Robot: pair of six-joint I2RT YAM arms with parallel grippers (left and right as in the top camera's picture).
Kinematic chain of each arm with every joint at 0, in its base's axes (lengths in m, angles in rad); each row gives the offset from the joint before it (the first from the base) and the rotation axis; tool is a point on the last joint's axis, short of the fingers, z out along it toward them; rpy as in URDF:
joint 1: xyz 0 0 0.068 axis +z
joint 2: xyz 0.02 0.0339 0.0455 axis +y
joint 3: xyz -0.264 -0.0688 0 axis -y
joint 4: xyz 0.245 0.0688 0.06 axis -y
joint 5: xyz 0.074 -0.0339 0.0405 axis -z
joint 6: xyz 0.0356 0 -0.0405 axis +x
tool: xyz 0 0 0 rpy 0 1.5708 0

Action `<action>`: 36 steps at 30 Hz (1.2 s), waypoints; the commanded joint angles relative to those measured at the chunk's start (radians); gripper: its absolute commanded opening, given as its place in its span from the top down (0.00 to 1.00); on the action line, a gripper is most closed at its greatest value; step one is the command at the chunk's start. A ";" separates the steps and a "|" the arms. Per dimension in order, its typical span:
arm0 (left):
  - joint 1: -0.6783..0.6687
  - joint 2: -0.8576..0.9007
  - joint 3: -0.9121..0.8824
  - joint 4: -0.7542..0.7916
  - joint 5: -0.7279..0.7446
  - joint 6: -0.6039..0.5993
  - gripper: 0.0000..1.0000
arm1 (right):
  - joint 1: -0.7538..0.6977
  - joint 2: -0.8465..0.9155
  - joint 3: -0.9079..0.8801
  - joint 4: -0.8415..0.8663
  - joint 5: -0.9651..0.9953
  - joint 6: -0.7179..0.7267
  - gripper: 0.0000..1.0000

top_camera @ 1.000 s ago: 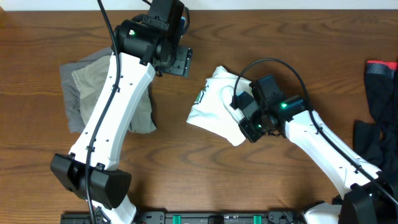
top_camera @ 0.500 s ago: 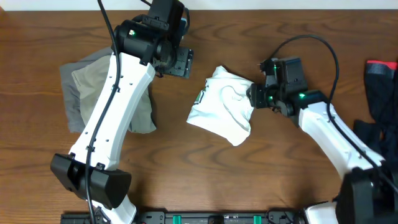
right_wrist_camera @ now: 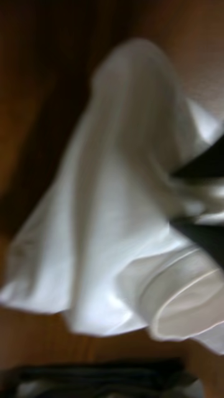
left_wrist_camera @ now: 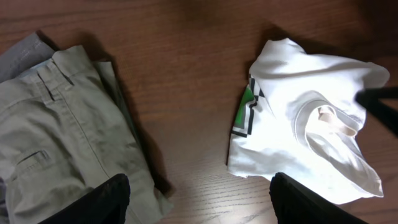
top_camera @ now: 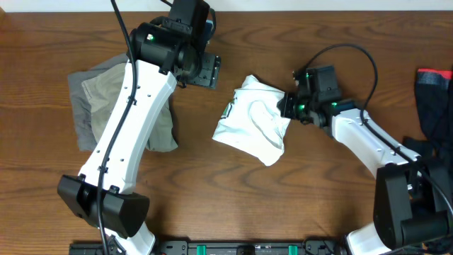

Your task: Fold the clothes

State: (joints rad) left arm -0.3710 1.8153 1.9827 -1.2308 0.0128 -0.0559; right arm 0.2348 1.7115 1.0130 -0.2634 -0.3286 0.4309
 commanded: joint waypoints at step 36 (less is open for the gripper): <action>-0.001 0.002 -0.003 -0.036 0.075 -0.010 0.26 | -0.148 0.103 0.000 0.203 -0.054 0.306 0.99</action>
State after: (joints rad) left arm -0.3714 1.8153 1.9827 -1.2530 0.0723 -0.0559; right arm 0.1104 1.8095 1.0092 -0.1226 -0.3851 0.7776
